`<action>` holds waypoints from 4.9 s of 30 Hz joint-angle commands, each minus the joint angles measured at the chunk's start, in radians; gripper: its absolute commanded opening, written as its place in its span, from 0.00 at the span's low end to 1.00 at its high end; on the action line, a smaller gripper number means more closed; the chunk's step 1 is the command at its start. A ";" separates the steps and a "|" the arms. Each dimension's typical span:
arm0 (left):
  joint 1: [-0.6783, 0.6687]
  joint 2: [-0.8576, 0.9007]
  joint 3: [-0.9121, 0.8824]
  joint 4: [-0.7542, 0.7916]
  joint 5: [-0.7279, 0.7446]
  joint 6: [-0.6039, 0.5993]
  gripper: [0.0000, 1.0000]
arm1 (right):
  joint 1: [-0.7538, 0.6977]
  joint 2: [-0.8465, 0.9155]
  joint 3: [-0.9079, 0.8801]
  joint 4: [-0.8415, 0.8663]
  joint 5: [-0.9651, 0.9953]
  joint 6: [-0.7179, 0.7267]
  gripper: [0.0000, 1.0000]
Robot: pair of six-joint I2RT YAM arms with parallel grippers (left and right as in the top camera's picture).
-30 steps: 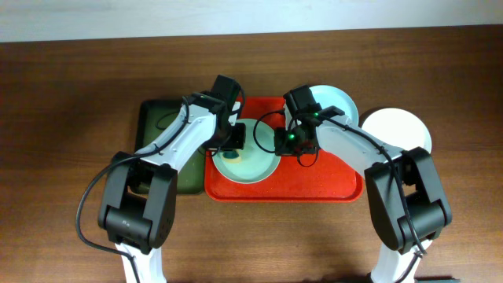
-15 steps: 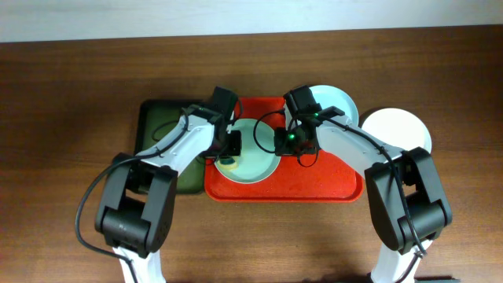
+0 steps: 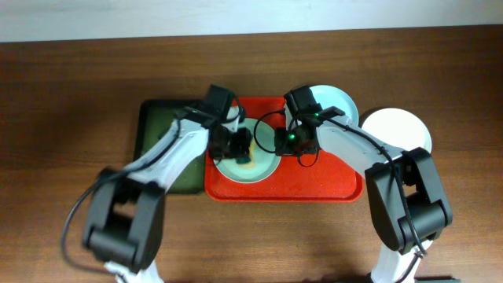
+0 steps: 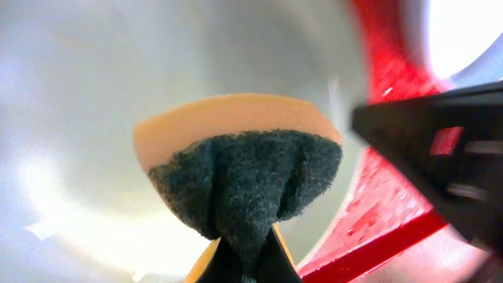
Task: Clean dirty plates on tray and stack at the side
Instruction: 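Scrub the green plate with the sponge in the left gripper, then return the sponge to the black tray and retract the left arm, then lift the green plate with the right gripper and tilt it over the black tray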
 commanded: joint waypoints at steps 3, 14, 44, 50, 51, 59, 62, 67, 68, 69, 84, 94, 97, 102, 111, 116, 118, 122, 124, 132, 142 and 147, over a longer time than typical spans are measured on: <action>0.006 -0.161 0.041 -0.052 -0.278 -0.002 0.00 | 0.006 -0.019 -0.011 0.003 -0.002 0.005 0.04; 0.005 0.031 0.031 -0.014 -0.275 -0.002 0.00 | 0.006 -0.019 -0.011 0.004 -0.002 0.005 0.04; 0.051 -0.211 0.102 -0.145 -0.407 0.040 0.00 | 0.006 -0.019 -0.011 0.011 -0.006 0.005 0.22; 0.147 -0.191 0.074 -0.253 -0.566 0.087 0.00 | 0.006 -0.019 -0.011 0.011 -0.006 0.005 0.30; 0.166 -0.179 0.069 -0.253 -0.566 0.087 0.00 | 0.006 -0.019 -0.011 0.011 -0.006 0.005 0.31; 0.255 0.050 0.062 -0.249 -0.563 0.124 0.00 | 0.006 -0.019 -0.011 0.011 -0.006 0.005 0.31; 0.266 0.079 0.062 -0.246 -0.562 0.124 0.00 | 0.006 -0.019 -0.011 0.011 -0.006 0.005 0.31; 0.266 0.061 0.098 -0.278 -0.562 0.123 0.44 | 0.006 -0.019 -0.011 0.013 -0.006 0.005 0.31; 0.266 0.053 0.119 -0.296 -0.561 0.122 0.47 | 0.006 -0.019 -0.011 0.013 -0.006 0.005 0.31; 0.266 0.035 0.157 -0.326 -0.562 0.103 0.47 | 0.006 -0.019 -0.011 0.014 -0.006 0.005 0.31; 0.691 -0.235 0.322 -0.409 -0.563 -0.021 0.99 | 0.006 -0.019 -0.011 0.010 -0.001 0.005 0.45; 0.700 -0.235 0.322 -0.409 -0.563 -0.021 0.99 | 0.006 -0.019 -0.061 0.007 0.029 0.006 0.29; 0.700 -0.235 0.322 -0.409 -0.562 -0.021 0.99 | 0.006 -0.019 -0.082 0.017 0.097 0.113 0.22; 0.700 -0.235 0.322 -0.409 -0.563 -0.021 0.99 | 0.006 -0.019 -0.082 0.031 0.130 0.196 0.04; 0.700 -0.235 0.322 -0.409 -0.563 -0.021 0.99 | 0.005 -0.111 0.221 -0.290 0.126 0.195 0.04; 0.700 -0.235 0.322 -0.409 -0.563 -0.021 0.99 | 0.022 -0.111 0.334 -0.280 0.127 0.197 0.04; 0.700 -0.235 0.322 -0.409 -0.563 -0.021 0.99 | 0.053 -0.104 0.334 -0.200 0.135 0.223 0.04; 0.700 -0.235 0.322 -0.409 -0.562 -0.021 0.99 | 0.163 -0.074 0.334 -0.050 0.268 0.275 0.04; 0.700 -0.235 0.322 -0.409 -0.563 -0.021 0.99 | 0.237 -0.056 0.334 0.016 0.370 0.275 0.04; 0.700 -0.235 0.322 -0.409 -0.563 -0.021 0.99 | 0.456 -0.030 0.334 0.087 0.868 0.164 0.04; 0.700 -0.235 0.322 -0.409 -0.563 -0.021 0.99 | 0.559 -0.030 0.334 0.570 1.208 -0.641 0.04; 0.700 -0.235 0.322 -0.409 -0.563 -0.021 0.99 | 0.575 -0.030 0.334 0.810 1.238 -0.972 0.04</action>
